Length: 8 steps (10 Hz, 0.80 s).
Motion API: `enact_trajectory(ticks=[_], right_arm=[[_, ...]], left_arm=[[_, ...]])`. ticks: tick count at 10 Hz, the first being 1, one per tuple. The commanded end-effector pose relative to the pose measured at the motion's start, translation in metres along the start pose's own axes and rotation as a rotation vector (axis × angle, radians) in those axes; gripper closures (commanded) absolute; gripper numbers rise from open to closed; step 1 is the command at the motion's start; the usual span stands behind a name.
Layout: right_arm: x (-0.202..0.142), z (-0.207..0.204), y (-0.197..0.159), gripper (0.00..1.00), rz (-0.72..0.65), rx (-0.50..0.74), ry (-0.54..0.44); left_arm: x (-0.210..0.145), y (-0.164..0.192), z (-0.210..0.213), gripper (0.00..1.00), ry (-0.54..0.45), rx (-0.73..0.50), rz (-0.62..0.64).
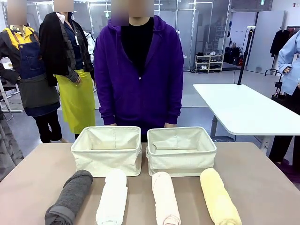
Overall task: Divide the towels into two baskets.
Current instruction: Pick up one hotel-folded towel and place it in the Fabric basket indicated by the person.
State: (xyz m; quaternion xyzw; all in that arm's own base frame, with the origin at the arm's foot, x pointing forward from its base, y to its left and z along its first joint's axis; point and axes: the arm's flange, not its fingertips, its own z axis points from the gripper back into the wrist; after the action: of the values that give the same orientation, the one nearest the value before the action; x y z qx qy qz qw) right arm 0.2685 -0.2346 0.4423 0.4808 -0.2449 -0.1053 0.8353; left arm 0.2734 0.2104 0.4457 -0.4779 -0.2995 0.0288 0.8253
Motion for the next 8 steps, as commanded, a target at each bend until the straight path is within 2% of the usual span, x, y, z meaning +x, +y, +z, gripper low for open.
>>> enact_trajectory(ticks=[1, 8], right_arm=[[-0.0003, 0.0043, 0.0020, 0.00, 0.017, 0.015, -0.006], [-0.0003, 0.0043, 0.0020, 0.00, 0.017, 0.015, -0.006]], left_arm=[[-0.0001, -0.0013, 0.0045, 0.00, -0.013, -0.024, -0.012], [-0.0001, -0.0013, 0.0045, 0.00, -0.013, -0.024, -0.012]])
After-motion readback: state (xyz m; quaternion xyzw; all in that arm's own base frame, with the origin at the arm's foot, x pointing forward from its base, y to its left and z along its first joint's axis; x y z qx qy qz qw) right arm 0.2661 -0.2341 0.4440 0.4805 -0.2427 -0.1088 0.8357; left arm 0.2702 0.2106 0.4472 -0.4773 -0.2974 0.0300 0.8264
